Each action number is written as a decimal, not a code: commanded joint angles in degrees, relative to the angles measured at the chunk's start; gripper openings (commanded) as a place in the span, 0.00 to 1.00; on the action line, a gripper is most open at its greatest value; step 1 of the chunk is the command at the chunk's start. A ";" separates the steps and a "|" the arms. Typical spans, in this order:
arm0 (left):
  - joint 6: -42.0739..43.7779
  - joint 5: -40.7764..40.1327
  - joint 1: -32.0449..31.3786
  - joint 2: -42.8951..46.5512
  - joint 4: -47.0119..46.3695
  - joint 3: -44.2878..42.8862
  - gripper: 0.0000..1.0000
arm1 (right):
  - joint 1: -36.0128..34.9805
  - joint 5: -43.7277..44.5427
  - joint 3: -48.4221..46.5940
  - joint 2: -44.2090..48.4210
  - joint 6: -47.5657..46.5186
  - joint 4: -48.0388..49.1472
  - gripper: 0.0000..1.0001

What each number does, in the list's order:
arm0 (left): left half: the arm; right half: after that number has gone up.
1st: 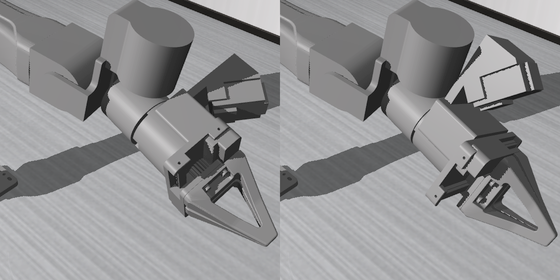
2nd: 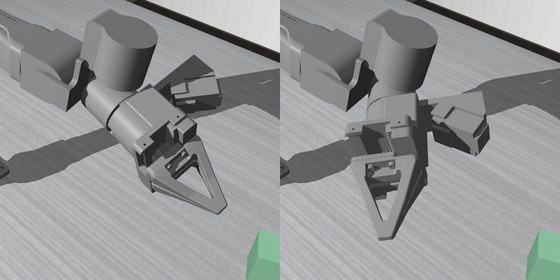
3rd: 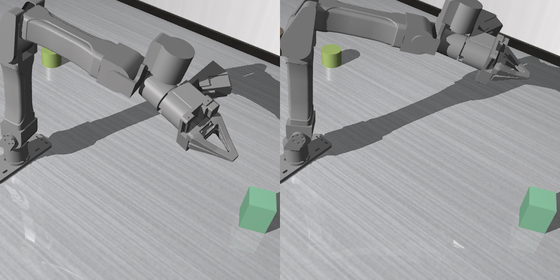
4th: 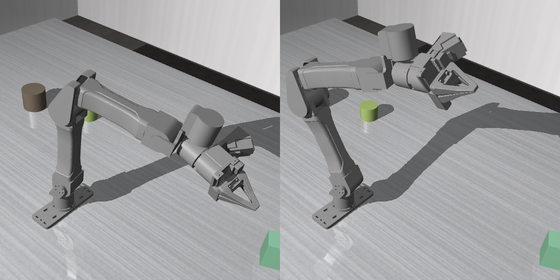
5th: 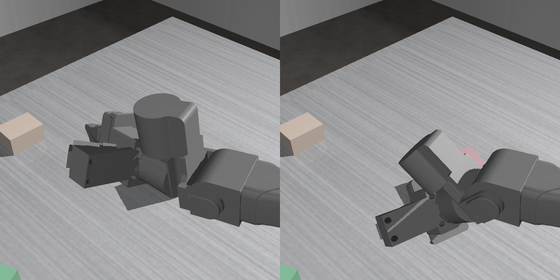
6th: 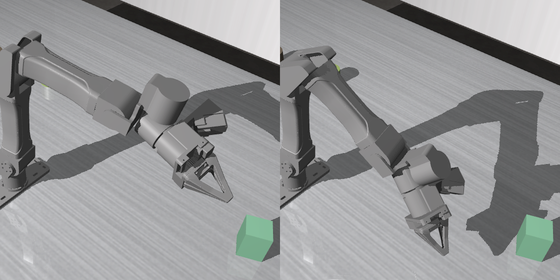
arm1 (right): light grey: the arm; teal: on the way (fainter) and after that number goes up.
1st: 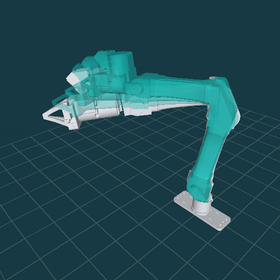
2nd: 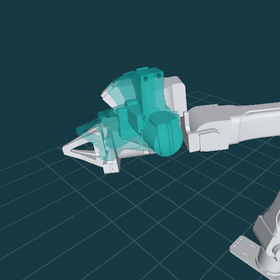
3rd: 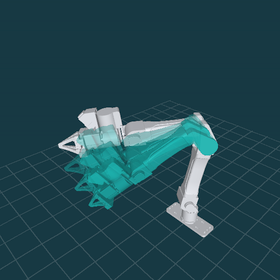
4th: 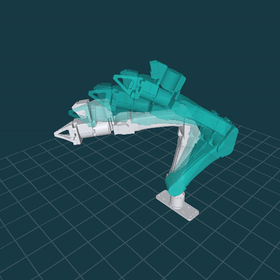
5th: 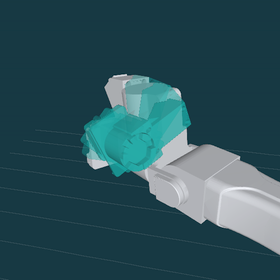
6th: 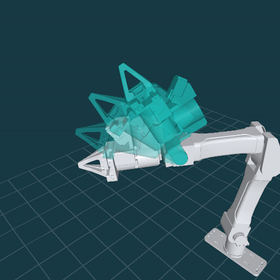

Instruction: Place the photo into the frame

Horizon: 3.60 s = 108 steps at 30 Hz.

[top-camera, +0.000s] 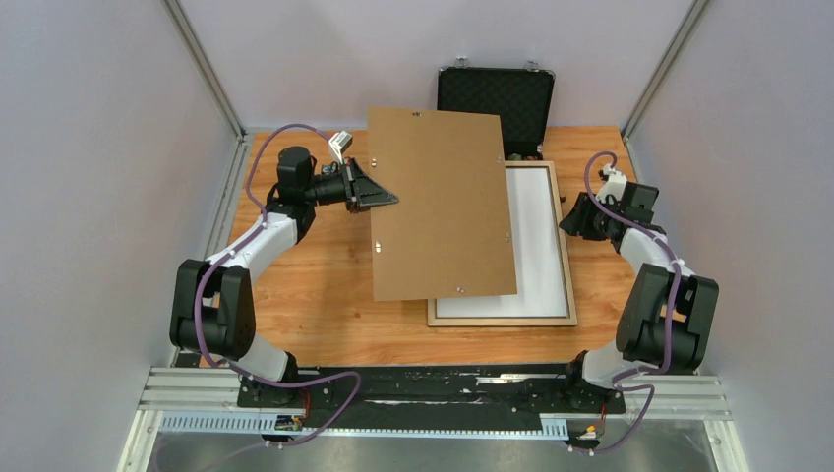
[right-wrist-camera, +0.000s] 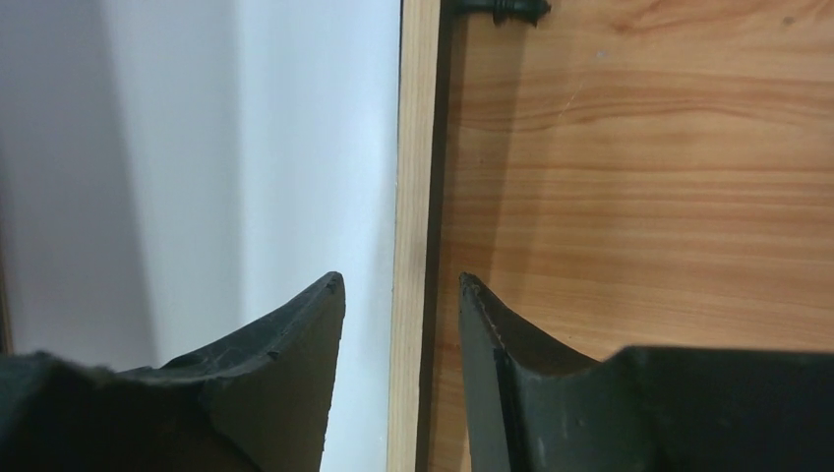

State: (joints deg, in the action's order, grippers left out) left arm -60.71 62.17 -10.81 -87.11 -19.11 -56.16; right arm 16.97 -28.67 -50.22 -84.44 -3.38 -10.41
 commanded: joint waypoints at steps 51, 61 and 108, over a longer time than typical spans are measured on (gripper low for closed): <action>7.66 -0.15 -0.16 -0.39 1.30 -3.51 0.00 | -1.44 -11.06 -2.57 -8.76 17.68 -1.41 0.01; 6.68 2.56 -0.34 -7.39 -1.00 -6.75 0.00 | -3.46 -11.85 -3.63 -10.98 16.45 -1.44 0.01; -7.61 11.30 -9.40 -36.67 -24.23 -22.97 0.00 | 0.61 -8.00 -4.09 -1.86 9.59 -5.75 0.47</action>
State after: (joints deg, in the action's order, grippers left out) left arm -64.84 70.76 -19.11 -123.42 -36.07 -75.55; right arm 15.55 -36.93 -52.99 -89.80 7.77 -16.23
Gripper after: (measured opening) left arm 0.061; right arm 0.467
